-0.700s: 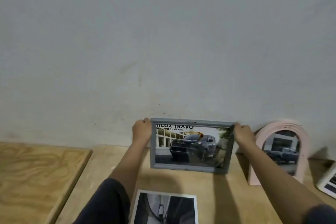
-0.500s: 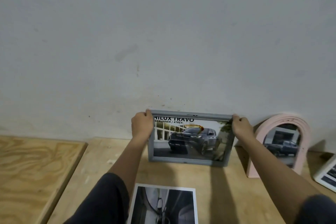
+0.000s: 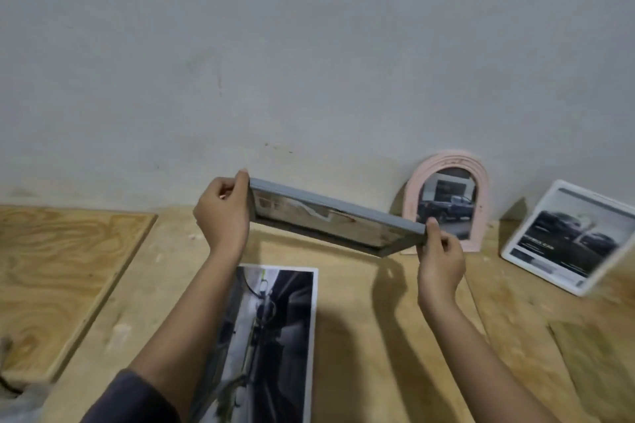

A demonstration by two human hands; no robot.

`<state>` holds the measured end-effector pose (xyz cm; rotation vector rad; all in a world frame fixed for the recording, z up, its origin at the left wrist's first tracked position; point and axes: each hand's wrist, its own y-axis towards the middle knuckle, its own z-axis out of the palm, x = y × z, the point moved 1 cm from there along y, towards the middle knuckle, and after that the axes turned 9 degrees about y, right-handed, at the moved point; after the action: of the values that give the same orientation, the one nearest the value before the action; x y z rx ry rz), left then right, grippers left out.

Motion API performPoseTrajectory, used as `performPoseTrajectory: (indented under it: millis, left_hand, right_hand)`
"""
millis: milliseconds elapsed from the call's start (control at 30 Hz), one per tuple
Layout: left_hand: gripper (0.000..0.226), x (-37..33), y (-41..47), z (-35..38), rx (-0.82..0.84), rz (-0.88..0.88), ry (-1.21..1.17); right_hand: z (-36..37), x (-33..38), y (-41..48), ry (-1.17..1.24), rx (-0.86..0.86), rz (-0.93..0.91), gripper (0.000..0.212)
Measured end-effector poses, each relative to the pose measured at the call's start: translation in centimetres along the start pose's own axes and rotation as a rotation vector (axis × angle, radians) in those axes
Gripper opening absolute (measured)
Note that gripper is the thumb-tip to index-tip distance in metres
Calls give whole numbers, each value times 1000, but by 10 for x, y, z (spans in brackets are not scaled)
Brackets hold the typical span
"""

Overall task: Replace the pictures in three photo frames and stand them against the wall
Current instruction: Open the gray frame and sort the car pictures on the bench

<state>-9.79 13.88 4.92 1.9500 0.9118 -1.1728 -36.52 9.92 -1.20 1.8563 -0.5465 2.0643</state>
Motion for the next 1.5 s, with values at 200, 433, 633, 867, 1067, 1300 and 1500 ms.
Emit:
performPoseTrajectory:
  millis: [200, 433, 633, 867, 1067, 1300, 1500]
  left_hand:
    - [15, 15, -160, 23, 148, -73, -171]
    - [27, 92, -268, 56, 337, -288, -38]
    - [41, 105, -305, 49, 509, -171, 59]
    - [85, 133, -315, 61, 654, -133, 271]
    - [127, 161, -302, 70, 823, 55, 533]
    - [124, 177, -295, 81, 839, 188, 598]
    - [121, 174, -296, 83, 790, 178, 563]
  right_hand:
    - [-146, -14, 9, 116, -207, 39, 11]
    - [-233, -46, 21, 136, -107, 12, 30]
    - [-279, -96, 26, -52, 94, 146, 36]
    - [-282, -123, 31, -337, 187, 244, 47]
    - [-209, -102, 34, -843, 302, -71, 35]
    - [-48, -125, 34, -1236, 1307, -332, 70]
    - [-14, -127, 49, -1514, 1420, -501, 82]
